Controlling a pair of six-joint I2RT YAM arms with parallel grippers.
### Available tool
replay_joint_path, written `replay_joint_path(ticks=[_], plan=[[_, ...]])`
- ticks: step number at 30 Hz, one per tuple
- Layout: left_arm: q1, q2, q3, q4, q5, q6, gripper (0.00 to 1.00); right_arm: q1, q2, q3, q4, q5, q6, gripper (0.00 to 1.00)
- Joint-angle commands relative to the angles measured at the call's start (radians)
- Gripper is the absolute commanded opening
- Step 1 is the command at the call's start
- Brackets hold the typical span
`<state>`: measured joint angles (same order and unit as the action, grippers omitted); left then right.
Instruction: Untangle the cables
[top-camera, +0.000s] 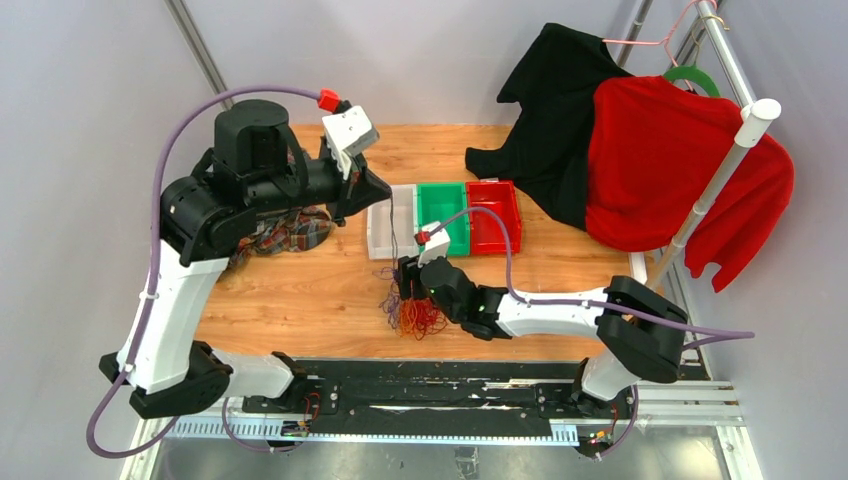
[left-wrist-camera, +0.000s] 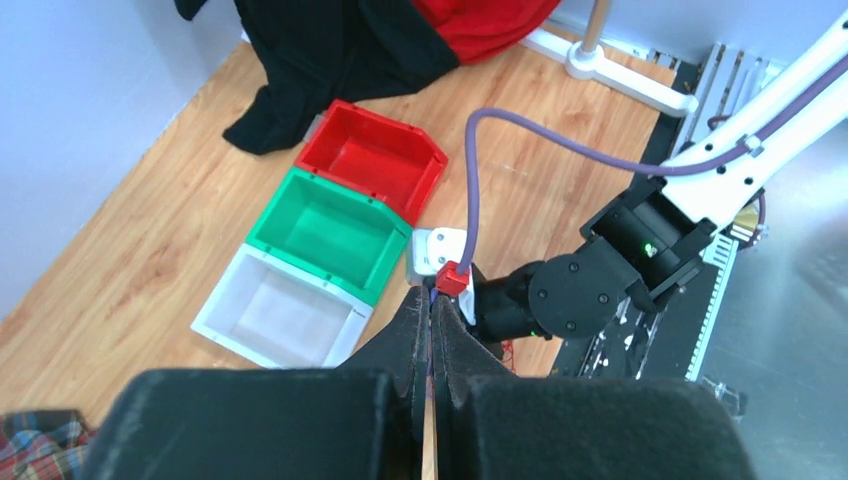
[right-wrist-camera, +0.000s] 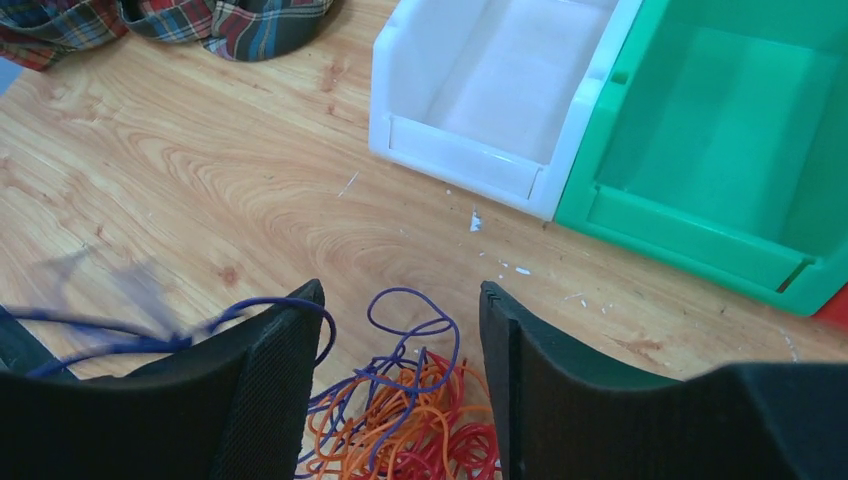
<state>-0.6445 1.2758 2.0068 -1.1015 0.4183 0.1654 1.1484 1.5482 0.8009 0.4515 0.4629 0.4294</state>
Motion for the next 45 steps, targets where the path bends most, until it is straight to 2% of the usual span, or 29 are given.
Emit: replay_joint_path(ticks=[1,10,15,20,24,28,32,37,42,45], plan=[[-0.003,0.017,0.149,0.051,-0.006,-0.023,0.00,-0.013,0.023,-0.067,-0.020,-0.006,0.036,0.58],[-0.004,0.116,0.462,0.060,-0.107,0.026,0.00,-0.013,0.016,-0.211,-0.016,-0.003,0.103,0.56],[-0.003,0.099,0.483,0.198,-0.209,0.076,0.01,-0.013,-0.020,-0.275,-0.026,0.015,0.130,0.56],[-0.003,0.059,0.441,0.433,-0.352,0.126,0.00,-0.013,-0.068,-0.334,-0.031,0.026,0.162,0.56],[-0.003,0.037,0.400,0.578,-0.403,0.141,0.00,-0.013,-0.128,-0.365,-0.038,0.029,0.158,0.64],[-0.003,0.035,0.361,0.685,-0.452,0.125,0.00,-0.013,-0.199,-0.394,-0.046,0.045,0.154,0.67],[-0.003,0.054,0.348,0.642,-0.400,0.089,0.00,-0.013,-0.306,-0.394,-0.086,0.054,0.129,0.70],[-0.004,0.039,0.211,0.634,-0.347,0.059,0.00,-0.025,-0.480,-0.338,-0.212,0.111,0.069,0.76],[-0.009,0.072,0.124,0.616,-0.305,0.029,0.00,-0.073,-0.657,-0.283,-0.331,0.203,0.041,0.78],[-0.018,0.109,0.104,0.613,-0.287,0.011,0.00,-0.096,-0.738,-0.245,-0.406,0.309,0.033,0.77]])
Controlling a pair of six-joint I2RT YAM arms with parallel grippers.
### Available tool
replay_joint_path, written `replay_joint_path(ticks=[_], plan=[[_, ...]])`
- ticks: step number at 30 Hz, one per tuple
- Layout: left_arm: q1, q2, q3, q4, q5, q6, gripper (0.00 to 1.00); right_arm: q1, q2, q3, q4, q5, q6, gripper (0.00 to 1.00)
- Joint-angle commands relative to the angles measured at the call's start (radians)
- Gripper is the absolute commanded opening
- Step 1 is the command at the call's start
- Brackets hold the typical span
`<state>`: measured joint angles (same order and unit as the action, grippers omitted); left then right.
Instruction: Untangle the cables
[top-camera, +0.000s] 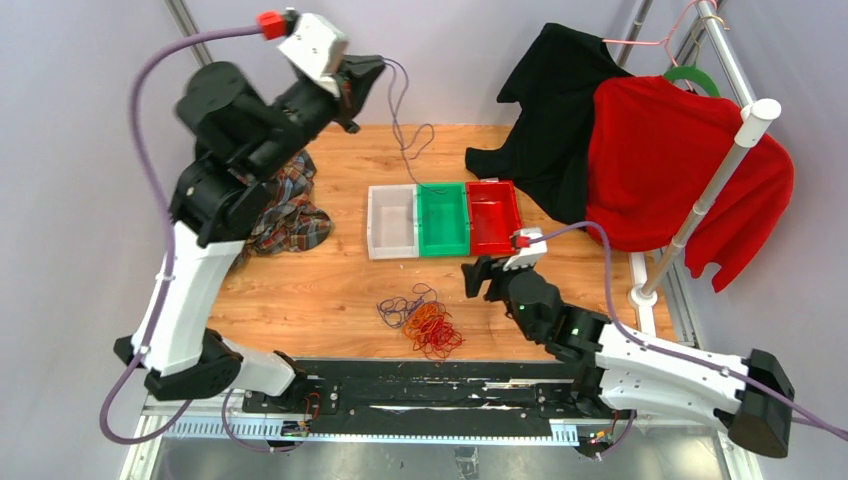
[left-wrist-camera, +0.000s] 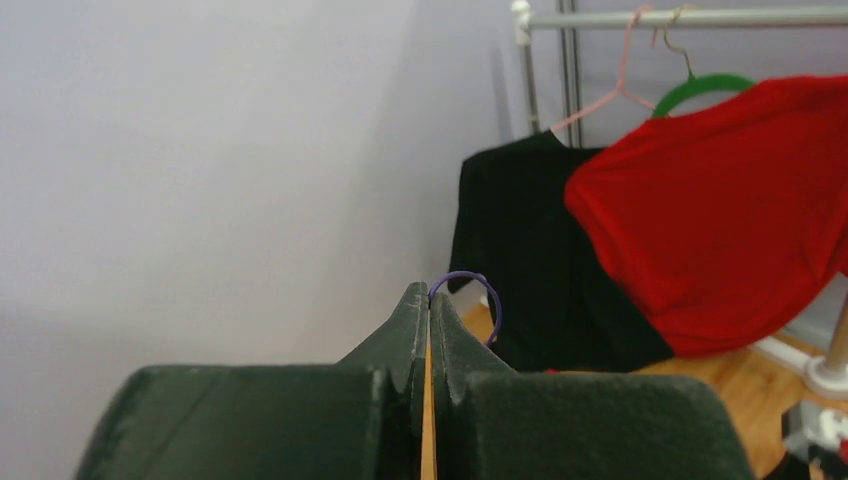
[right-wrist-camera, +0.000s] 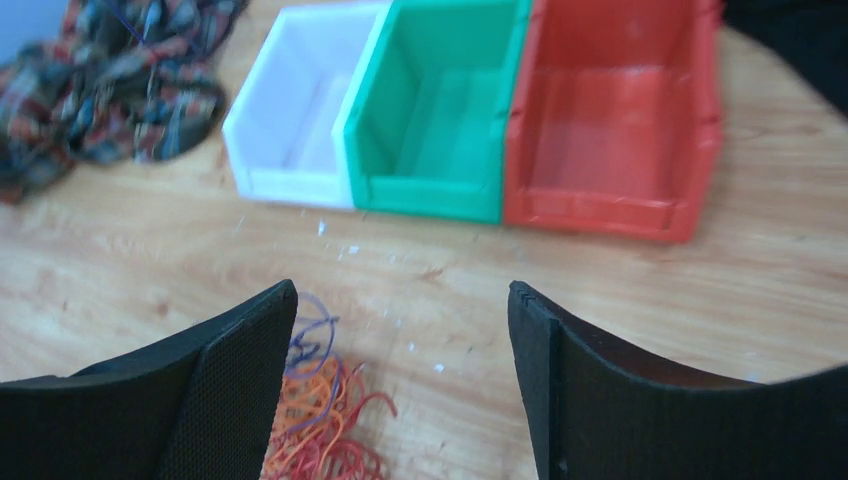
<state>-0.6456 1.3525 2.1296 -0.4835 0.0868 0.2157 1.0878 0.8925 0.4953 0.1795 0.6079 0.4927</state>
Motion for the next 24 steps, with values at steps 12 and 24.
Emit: replay_joint_path(ticks=[12,24], plan=[[-0.062,0.238,0.009,0.061,0.076,-0.103,0.00,-0.133,-0.242,0.113,-0.296,0.374,-0.058,0.68],[-0.064,0.430,0.101,0.114,0.119,-0.140,0.01,-0.212,-0.231,0.095,-0.320,0.333,-0.044,0.65]])
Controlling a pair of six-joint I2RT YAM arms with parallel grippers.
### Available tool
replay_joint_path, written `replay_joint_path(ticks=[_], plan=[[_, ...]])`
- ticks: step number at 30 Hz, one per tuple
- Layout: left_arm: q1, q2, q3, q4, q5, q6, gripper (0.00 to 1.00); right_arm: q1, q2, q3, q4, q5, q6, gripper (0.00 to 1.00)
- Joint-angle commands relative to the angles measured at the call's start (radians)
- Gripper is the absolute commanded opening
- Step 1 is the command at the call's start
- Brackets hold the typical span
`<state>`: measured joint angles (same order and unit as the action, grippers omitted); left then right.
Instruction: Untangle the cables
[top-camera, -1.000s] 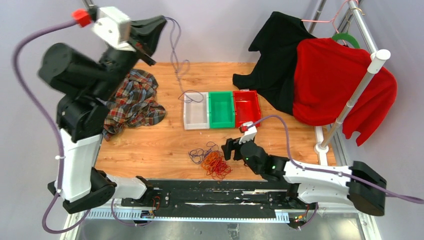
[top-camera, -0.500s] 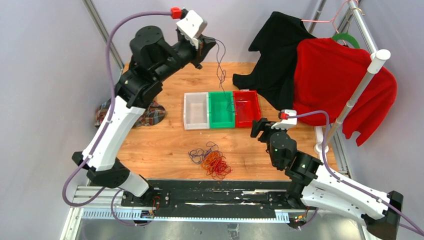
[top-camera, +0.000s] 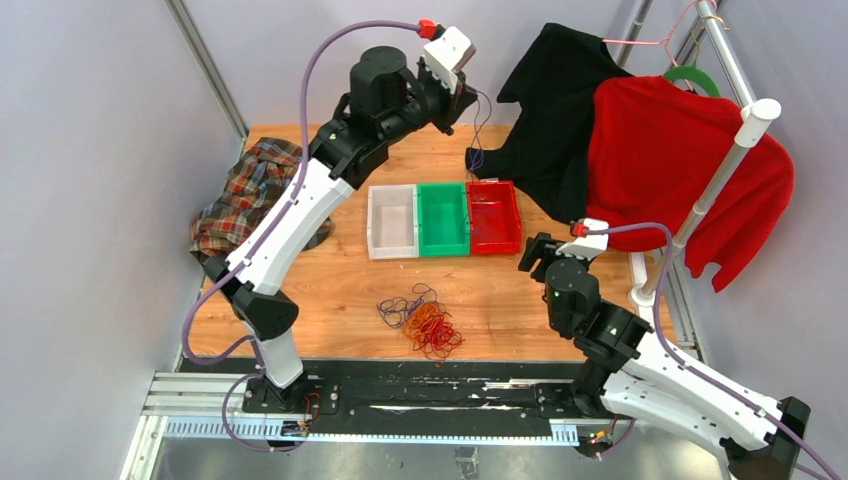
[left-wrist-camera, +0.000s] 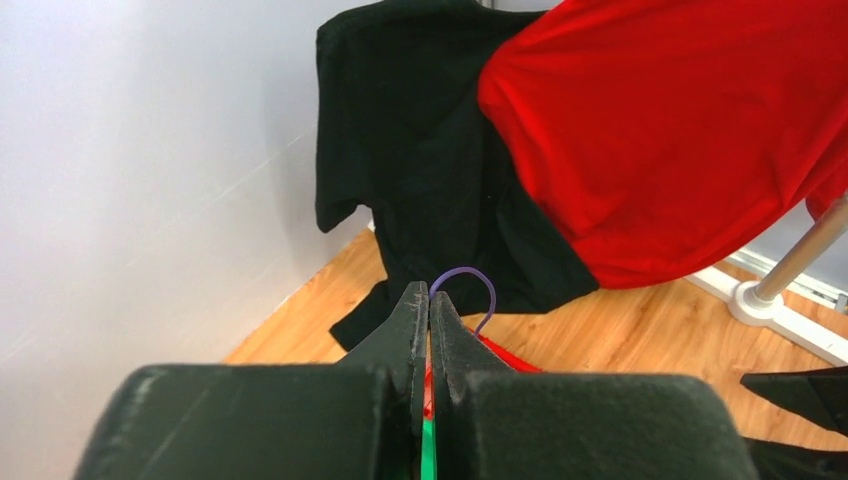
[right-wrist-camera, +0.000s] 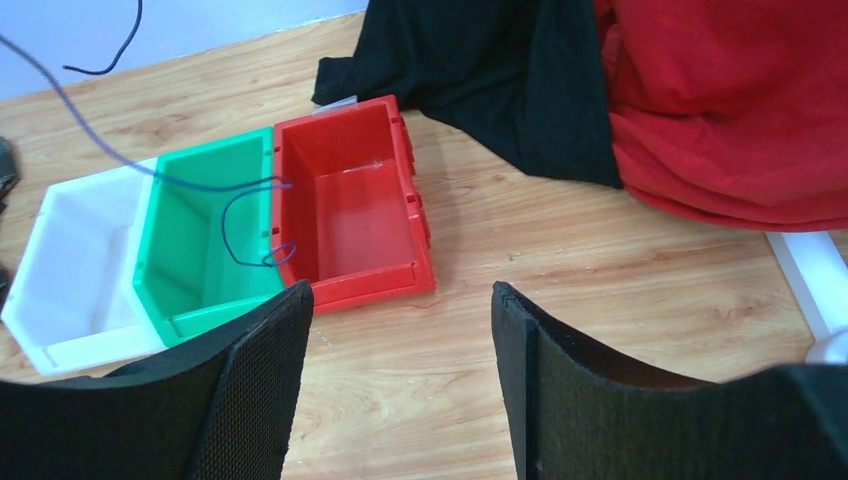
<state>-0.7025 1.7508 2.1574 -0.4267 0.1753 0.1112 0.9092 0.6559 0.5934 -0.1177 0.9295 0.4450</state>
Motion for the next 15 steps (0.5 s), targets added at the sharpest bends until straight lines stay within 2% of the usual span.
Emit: replay_joint_path(ticks=[1,5,15], plan=[[-0.008,0.044,0.088,0.057,0.038,-0.043,0.00,-0.042,0.009,-0.007,-0.023,0.004,0.010,0.65],[-0.009,0.088,0.125,0.066,0.053,-0.061,0.00,-0.080,0.025,-0.019,-0.026,-0.044,0.036,0.65],[-0.009,0.162,0.090,0.112,0.031,-0.012,0.00,-0.143,0.057,-0.035,-0.024,-0.106,0.037,0.64]])
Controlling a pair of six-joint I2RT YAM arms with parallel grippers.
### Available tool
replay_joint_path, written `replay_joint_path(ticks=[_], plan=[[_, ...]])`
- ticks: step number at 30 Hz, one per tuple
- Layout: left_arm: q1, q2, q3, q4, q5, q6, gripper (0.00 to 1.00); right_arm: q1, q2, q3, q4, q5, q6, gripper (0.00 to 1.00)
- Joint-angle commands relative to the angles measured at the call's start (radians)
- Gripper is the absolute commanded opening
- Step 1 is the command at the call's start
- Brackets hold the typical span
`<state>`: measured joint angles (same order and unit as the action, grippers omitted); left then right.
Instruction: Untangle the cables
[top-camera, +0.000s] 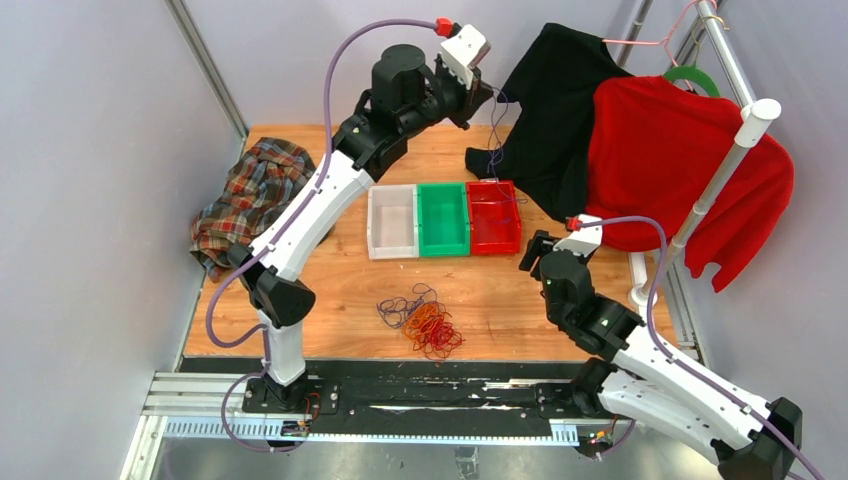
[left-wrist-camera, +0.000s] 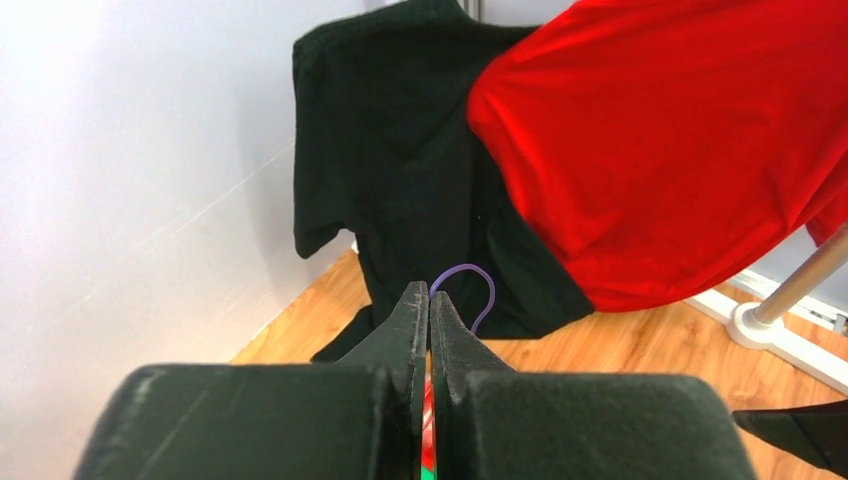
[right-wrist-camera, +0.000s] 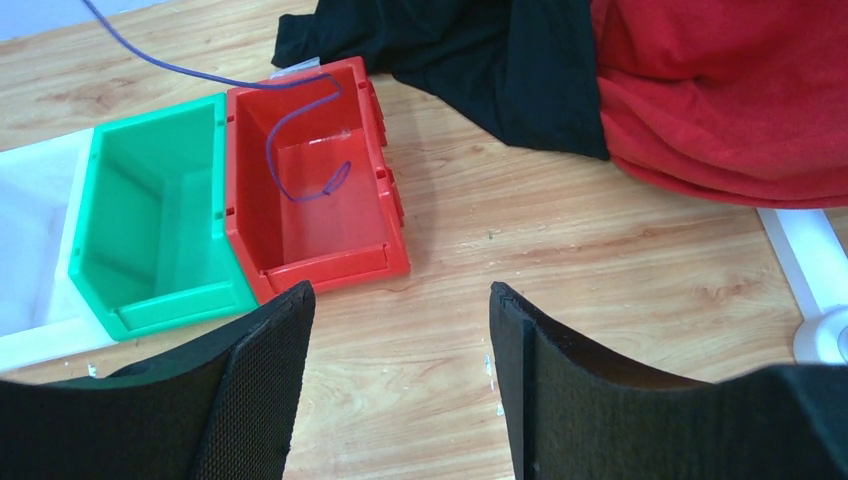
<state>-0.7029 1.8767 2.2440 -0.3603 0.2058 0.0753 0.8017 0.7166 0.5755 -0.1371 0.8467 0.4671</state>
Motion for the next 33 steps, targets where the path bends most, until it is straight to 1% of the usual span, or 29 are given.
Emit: replay_joint_path(ticks=[1,8,11,17,22,25,29,31,33], plan=[[-0.009,0.040,-0.012,0.047,-0.002,0.032,0.00,-0.042,-0.006,-0.020,-0.006,-0.028,0.015,0.64],[-0.020,0.053,-0.179,0.069,-0.017,0.097,0.00,-0.076,-0.036,-0.044,-0.007,-0.055,0.018,0.64],[-0.034,0.076,-0.218,0.071,-0.028,0.125,0.00,-0.085,-0.036,-0.050,-0.011,-0.061,0.021,0.64],[-0.059,0.167,-0.186,-0.022,-0.019,0.134,0.00,-0.096,-0.022,-0.046,-0.022,-0.069,0.030,0.63],[-0.069,0.205,-0.219,-0.037,-0.009,0.146,0.00,-0.103,-0.012,-0.034,-0.035,-0.076,0.031,0.63],[-0.070,0.218,-0.265,-0.007,-0.064,0.211,0.00,-0.104,-0.006,-0.028,-0.048,-0.076,0.030,0.62],[-0.070,0.264,-0.292,0.030,-0.189,0.318,0.00,-0.110,0.006,-0.029,-0.050,-0.077,0.031,0.62],[-0.070,0.294,-0.296,0.044,-0.222,0.351,0.00,-0.115,0.020,-0.026,-0.051,-0.079,0.030,0.62],[-0.070,0.317,-0.304,0.063,-0.228,0.350,0.00,-0.120,0.037,-0.021,-0.052,-0.085,0.031,0.62]])
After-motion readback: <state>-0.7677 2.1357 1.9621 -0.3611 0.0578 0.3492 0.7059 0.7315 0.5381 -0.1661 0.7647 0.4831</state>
